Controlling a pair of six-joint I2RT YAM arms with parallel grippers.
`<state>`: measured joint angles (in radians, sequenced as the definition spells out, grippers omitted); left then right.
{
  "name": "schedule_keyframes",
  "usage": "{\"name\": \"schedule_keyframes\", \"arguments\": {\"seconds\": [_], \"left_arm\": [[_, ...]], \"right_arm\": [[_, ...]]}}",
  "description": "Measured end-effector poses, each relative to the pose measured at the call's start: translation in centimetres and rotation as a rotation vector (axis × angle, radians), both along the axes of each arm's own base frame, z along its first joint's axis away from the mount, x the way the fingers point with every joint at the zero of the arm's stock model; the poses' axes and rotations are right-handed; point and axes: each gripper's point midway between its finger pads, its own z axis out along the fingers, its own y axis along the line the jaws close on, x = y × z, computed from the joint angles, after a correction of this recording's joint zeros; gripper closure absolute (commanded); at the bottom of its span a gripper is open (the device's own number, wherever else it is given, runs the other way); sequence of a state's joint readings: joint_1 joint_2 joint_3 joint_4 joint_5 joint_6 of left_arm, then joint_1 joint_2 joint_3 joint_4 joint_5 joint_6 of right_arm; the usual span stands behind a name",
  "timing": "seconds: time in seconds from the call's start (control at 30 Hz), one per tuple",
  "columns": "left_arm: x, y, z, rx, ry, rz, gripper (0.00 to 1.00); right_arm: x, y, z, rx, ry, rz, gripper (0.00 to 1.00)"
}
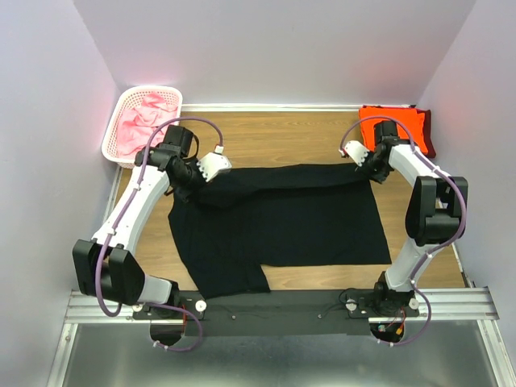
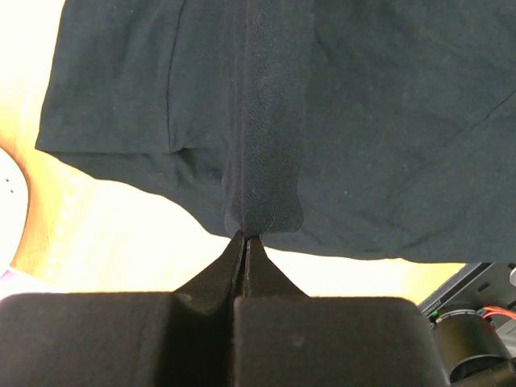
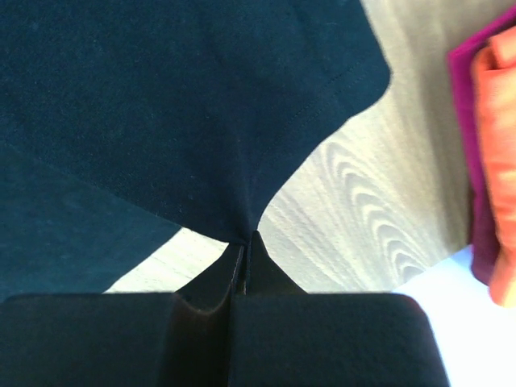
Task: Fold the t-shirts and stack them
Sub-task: Fold the tshirt
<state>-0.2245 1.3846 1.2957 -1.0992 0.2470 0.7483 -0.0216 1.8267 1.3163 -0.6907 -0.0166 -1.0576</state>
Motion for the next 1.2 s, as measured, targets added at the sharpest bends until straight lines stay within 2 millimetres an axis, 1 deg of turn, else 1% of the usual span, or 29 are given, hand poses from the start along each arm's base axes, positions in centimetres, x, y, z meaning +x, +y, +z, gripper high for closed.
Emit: {"name": "schedule_keyframes", "arguments": {"seconds": [0.13,0.27,0.33,0.37,0.4,0.43,0.47,0.5,0.53,0.57,0.67,0.7,0.8,0.83,0.87,0.9,0.97,1.0,1.03,1.17,1.2], "left_arm": [[0.1,0.1,-0.5,0.008,0.006,-0.006,1.0],[-0.3,0.3,-1.7,0.021,0.032,-0.011,1.0],[-0.5,0.3,-2.2,0.027,0.05,-0.015,1.0],[-0.7,0.4,-2.7,0.032,0.062,-0.022,0.98],[-0.9,0.4,-2.9,0.035,0.07,-0.027,0.9],[-1.0,0.5,-3.2,0.038,0.078,-0.034,0.72],[-1.4,0.5,-3.6,0.042,0.09,-0.049,0.65],[-1.7,0.6,-3.9,0.043,0.103,-0.054,0.54],[-2.0,0.6,-4.2,0.044,0.114,-0.059,0.5],[-2.3,0.6,-4.4,0.046,0.123,-0.066,0.48],[-2.4,0.8,-4.4,0.042,0.125,-0.087,0.44],[-2.2,1.0,-4.2,0.034,0.123,-0.082,0.44],[0.0,2.3,-2.5,0.001,0.073,-0.019,0.44],[0.6,2.5,-2.2,-0.011,0.064,0.005,0.44],[2.5,3.1,-1.6,-0.021,0.02,0.039,0.44],[3.8,3.4,-1.3,-0.032,-0.004,0.074,0.44],[6.3,4.0,-1.3,-0.05,-0.045,0.133,0.45],[7.3,4.0,-1.5,-0.058,-0.054,0.151,0.45],[8.5,3.9,-1.7,-0.068,-0.067,0.17,0.45],[12.2,3.6,-4.0,-0.097,-0.055,0.231,0.49],[13.1,3.5,-4.7,-0.103,-0.051,0.245,0.5]], "right_arm": [[-0.8,0.0,-0.7,0.0,0.026,0.002,0.99],[-1.7,0.0,-1.5,0.0,0.054,0.006,0.99],[-2.0,0.0,-1.8,0.0,0.065,0.006,0.93],[-2.2,0.0,-1.9,0.0,0.07,0.007,0.81],[-2.3,0.0,-2.0,-0.001,0.075,0.01,0.72],[-2.4,0.0,-2.0,-0.002,0.077,0.013,0.65],[-2.4,0.0,-2.0,-0.001,0.079,0.008,0.53],[-2.5,0.1,-1.9,0.001,0.08,0.003,0.49],[-2.6,0.0,-1.9,0.001,0.082,0.004,0.46],[-2.6,0.1,-1.8,0.002,0.083,0.004,0.46],[-2.5,0.1,-1.3,0.011,0.082,-0.004,0.45],[-2.2,0.2,-0.7,0.021,0.077,-0.014,0.45],[-0.1,0.6,1.7,0.059,0.018,-0.044,0.48],[1.0,0.7,2.6,0.077,-0.008,-0.059,0.53],[2.1,0.9,3.5,0.096,-0.032,-0.076,0.54],[3.3,1.0,4.0,0.115,-0.054,-0.094,0.56],[5.6,1.5,4.4,0.16,-0.078,-0.143,0.58],[6.5,1.7,4.0,0.179,-0.078,-0.164,0.58],[7.0,1.8,3.6,0.19,-0.074,-0.18,0.59],[7.6,2.3,0.0,0.225,0.005,-0.238,0.63],[7.6,2.4,-0.6,0.23,0.021,-0.248,0.64]]}}
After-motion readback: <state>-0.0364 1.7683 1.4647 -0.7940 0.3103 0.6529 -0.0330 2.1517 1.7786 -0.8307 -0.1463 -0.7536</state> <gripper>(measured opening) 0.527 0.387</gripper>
